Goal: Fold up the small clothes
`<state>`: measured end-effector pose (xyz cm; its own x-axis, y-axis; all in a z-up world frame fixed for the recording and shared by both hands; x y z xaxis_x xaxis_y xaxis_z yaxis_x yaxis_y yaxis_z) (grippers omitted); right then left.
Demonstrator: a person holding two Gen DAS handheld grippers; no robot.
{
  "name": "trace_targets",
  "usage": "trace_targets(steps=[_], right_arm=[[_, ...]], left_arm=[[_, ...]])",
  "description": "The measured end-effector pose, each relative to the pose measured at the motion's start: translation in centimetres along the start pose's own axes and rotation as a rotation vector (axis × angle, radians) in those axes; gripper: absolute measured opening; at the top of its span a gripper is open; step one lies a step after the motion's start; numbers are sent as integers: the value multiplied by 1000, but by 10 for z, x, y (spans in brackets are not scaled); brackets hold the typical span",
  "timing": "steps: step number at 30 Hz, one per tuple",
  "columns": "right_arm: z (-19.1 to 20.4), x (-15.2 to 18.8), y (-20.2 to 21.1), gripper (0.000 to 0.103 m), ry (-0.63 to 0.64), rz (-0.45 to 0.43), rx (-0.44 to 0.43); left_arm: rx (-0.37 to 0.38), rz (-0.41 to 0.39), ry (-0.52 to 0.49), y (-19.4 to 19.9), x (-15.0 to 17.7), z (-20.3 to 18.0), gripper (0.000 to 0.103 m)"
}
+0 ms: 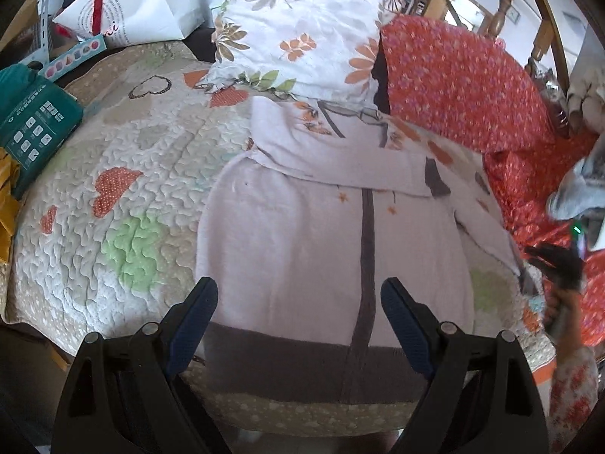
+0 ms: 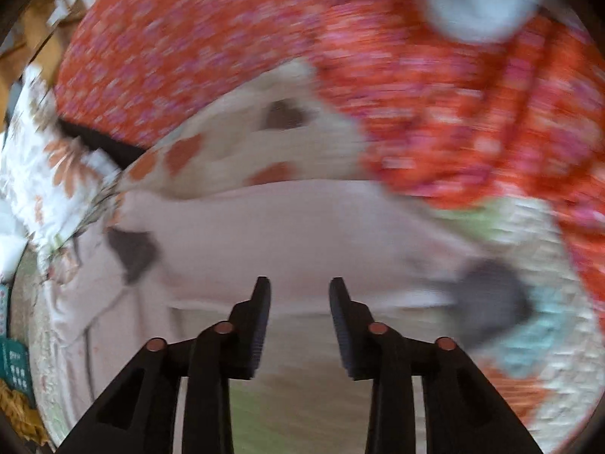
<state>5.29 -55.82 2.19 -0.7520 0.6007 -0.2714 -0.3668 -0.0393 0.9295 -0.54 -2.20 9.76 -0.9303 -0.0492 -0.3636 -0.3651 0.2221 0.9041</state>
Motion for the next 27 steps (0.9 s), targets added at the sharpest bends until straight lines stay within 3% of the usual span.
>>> trace_targets(steps=[6,11,14,18,22,26,27], right_arm=[[-106,34,26,51,-195,-28,-9],[-131,48,14,54,-256,-26,-21],[-111,50,13,54,-153,-57,56],[-69,51,5,60,100,-89,219],[-62,47,-20,59,237,-84,378],[-75,36,-18,6,189,-56,333],[-77,32,-11,6,158,-51,282]], left_arm=[[-17,46,-19,-13,13,-12,87],[-26,66,-26,-13,19,-17,87],[-44,60,-36,-8,22,-20,87],[-75,70,-35,-7,27,-17,87],[-78,89,-15,-8,31,-12,87],[-72,87,-1,-4,34,-10,87],[-70,84,-1,-2,34,-10,87]])
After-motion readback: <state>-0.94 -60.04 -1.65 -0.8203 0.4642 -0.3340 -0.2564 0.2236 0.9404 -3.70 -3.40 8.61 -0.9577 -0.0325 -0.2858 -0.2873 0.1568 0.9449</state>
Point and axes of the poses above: each gripper's, at about its wrist camera, not at the fingertips, and y roughly against the way its jaws point, z to its left, x to its underside, the point moved 4 cm from there along -y, roughly the way its jaws point, and after that the axes turned 12 degrees about z, right-handed, at the moved point
